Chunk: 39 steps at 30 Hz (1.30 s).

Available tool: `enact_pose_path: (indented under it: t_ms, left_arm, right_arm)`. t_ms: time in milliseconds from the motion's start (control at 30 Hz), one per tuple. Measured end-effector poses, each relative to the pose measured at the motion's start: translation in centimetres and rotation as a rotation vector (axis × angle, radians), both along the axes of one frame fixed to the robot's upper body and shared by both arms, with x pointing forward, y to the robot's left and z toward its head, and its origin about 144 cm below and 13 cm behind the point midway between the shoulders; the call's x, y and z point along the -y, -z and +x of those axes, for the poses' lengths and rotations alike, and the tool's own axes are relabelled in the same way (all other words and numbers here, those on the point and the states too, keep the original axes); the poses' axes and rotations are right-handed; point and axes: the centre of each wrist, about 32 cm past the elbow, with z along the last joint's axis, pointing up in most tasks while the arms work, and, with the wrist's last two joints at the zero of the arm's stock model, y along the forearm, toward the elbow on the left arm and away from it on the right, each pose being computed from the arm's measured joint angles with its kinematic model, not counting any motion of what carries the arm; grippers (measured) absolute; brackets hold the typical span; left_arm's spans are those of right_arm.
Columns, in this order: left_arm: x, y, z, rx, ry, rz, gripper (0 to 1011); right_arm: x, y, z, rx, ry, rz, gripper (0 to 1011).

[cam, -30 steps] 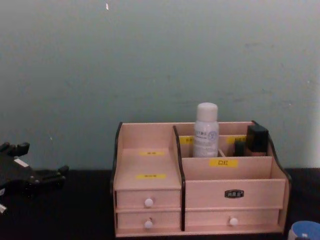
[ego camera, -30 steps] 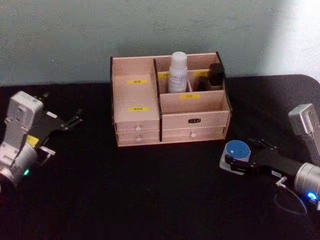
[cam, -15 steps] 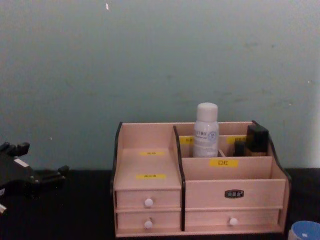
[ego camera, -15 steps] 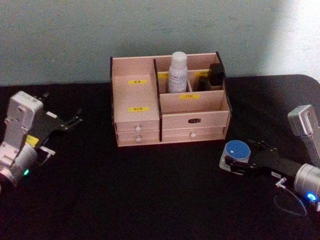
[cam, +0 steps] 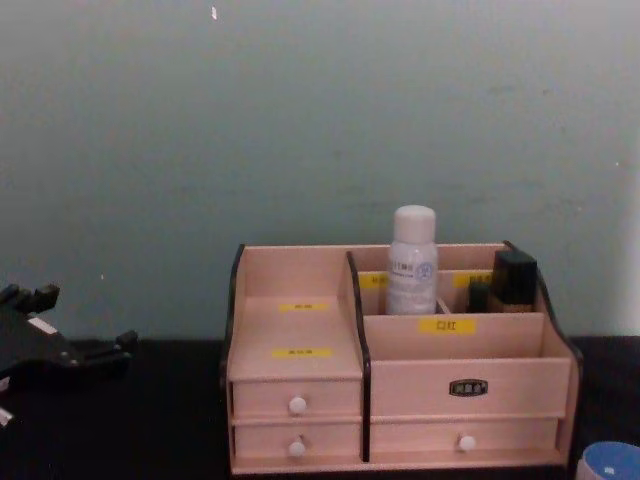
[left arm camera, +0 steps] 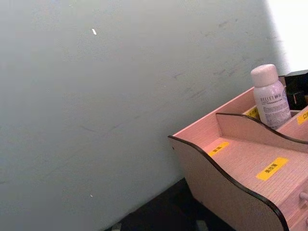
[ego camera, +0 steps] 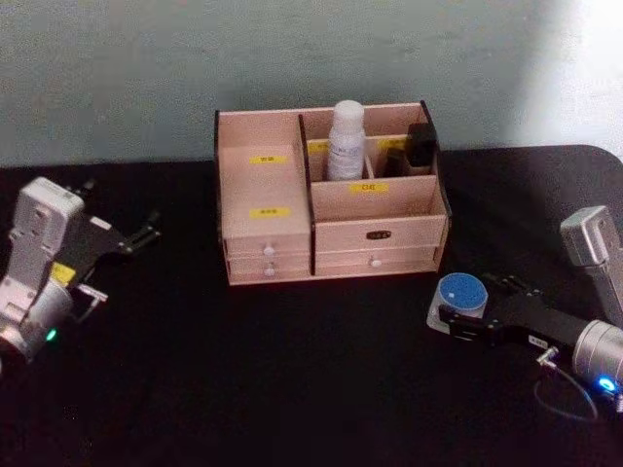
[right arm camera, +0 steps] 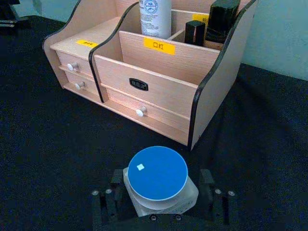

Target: Pick up the facial cleanser and watermelon frost from the table and place them into the tiered storage box.

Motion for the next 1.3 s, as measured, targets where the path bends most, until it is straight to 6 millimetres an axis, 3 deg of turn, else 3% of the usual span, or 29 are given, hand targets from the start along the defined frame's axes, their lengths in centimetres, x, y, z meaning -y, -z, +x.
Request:
enact_pose_path:
  t_ms: [1033,1167,1300]
  left_arm:
    - [0.0,0.0,0.0,0.0,0.0,0.0,1001]
    - [0.0,0.0,0.0,0.0,0.0,0.0,1001]
    - [0.0,0.0,0.0,0.0,0.0,0.0,1001]
  right_arm:
    - [-0.03,0.03,-0.02,0.0,0.004,0.002,1002]
    - [-0.03,0.03,-0.02,0.0,0.004,0.002,960]
    - [-0.04,0.02,-0.02,0.001,0.003,0.002,840]
